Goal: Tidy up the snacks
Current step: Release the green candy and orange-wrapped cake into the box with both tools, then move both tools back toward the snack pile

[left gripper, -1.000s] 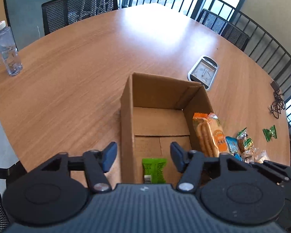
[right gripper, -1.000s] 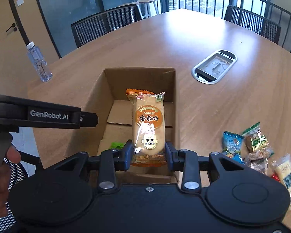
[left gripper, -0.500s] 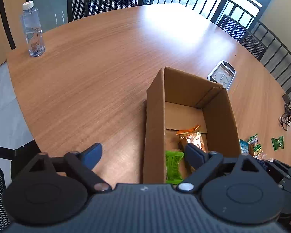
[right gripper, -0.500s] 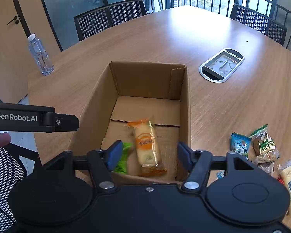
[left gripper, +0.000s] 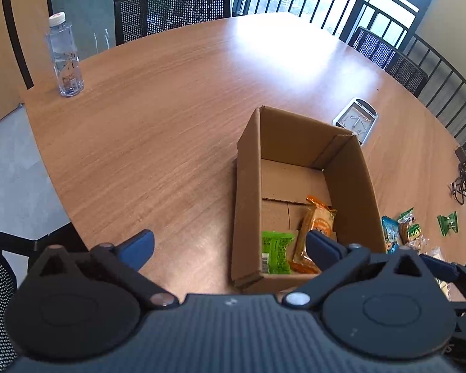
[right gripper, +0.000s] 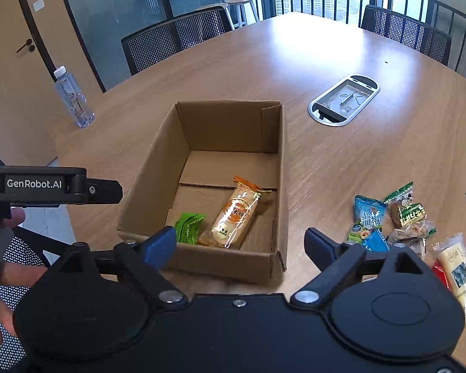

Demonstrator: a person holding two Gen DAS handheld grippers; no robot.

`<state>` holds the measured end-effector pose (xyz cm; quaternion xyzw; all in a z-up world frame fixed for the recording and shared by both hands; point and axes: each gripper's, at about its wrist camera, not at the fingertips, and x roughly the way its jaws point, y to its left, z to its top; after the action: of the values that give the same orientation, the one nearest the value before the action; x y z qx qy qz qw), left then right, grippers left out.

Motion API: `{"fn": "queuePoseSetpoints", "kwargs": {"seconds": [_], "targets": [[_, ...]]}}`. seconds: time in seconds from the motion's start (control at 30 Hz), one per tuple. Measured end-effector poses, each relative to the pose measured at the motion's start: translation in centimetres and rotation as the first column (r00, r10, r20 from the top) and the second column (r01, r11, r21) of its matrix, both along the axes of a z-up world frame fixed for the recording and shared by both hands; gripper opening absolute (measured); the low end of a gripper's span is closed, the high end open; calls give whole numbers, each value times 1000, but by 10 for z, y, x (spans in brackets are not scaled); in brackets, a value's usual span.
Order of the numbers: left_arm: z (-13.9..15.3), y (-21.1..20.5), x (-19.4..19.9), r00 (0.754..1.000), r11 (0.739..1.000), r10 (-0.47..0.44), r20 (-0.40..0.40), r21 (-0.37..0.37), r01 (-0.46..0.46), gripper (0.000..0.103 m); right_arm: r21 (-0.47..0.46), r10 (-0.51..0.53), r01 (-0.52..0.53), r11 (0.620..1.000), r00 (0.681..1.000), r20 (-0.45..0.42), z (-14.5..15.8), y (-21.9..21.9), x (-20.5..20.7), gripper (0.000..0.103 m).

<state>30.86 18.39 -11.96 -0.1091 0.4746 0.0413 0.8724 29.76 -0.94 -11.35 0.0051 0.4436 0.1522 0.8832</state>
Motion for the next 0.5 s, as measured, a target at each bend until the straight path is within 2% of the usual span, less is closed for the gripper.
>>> {"fn": "queuePoseSetpoints", "kwargs": {"seconds": [0.1,0.33,0.5], "targets": [[4,-6,-8,1000,1000,-5,1,5,5,103,0,-8,8,1000,1000,11,4,-7,-8,103],[18,-24,-24,1000,1000,-2,16,2,2,103,2,-25,25,1000,999,27,16,-29,-22,103],[30,-43,-34,999,1000,-1,40,12,1,103,-54,-56,60,997,995,84,25,-43,-35,103]]}}
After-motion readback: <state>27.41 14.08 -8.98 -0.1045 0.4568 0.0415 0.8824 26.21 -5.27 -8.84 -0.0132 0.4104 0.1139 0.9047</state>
